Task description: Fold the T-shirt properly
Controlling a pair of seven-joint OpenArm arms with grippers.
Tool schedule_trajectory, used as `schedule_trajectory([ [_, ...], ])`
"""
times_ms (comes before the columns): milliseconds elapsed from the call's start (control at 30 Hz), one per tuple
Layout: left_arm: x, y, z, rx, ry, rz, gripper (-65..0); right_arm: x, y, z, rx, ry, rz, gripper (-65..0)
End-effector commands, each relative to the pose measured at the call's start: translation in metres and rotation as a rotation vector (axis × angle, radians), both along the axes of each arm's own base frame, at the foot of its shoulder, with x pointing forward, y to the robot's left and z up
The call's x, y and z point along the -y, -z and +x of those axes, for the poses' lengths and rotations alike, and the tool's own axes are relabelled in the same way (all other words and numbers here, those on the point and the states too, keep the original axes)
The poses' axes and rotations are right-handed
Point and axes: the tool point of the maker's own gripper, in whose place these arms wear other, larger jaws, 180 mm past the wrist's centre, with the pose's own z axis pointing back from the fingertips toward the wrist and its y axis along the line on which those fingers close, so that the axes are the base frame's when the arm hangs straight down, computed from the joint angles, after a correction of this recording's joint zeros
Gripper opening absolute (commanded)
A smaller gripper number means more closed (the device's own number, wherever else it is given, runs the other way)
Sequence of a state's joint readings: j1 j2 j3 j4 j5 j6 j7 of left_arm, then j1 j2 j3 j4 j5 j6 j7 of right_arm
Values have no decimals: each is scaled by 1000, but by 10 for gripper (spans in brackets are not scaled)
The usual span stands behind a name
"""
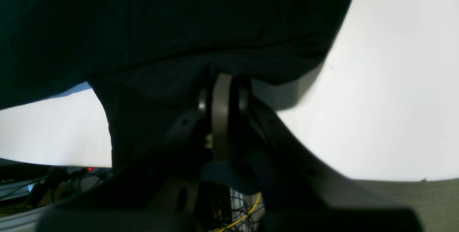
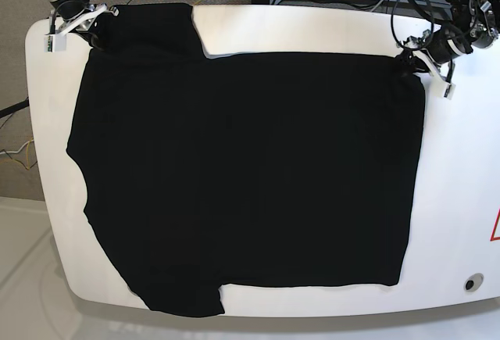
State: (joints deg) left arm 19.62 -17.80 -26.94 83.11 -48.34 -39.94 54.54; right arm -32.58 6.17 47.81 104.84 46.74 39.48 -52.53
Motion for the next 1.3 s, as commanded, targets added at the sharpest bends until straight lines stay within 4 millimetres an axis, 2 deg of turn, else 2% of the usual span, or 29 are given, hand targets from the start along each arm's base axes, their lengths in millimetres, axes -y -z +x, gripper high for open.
schedule_trajectory([
  [0, -5, -3, -1, -2, 10, 20, -650, 4, -11, 5, 44, -2, -16, -640],
  [500, 3, -22, -2, 60, 28, 21, -650, 3, -11, 5, 45, -5, -15, -650],
  [767, -1, -31, -5, 81, 22, 37, -650, 3, -12, 5, 48, -5, -14, -650],
  [833, -5, -26, -11, 55, 21, 53, -650, 2, -11, 3, 41, -6, -9, -650],
  [1167, -9, -23, -17, 32, 12, 55, -650, 2, -10, 1, 36, -9, -7, -650],
  [1233, -9, -19, -25, 3, 20, 55, -650, 2, -10, -1, 33, -6, -9, -650],
  [1267, -9, -18, -27, -6, 22, 56, -624, 2, -9, -1, 30, -6, -9, -650],
])
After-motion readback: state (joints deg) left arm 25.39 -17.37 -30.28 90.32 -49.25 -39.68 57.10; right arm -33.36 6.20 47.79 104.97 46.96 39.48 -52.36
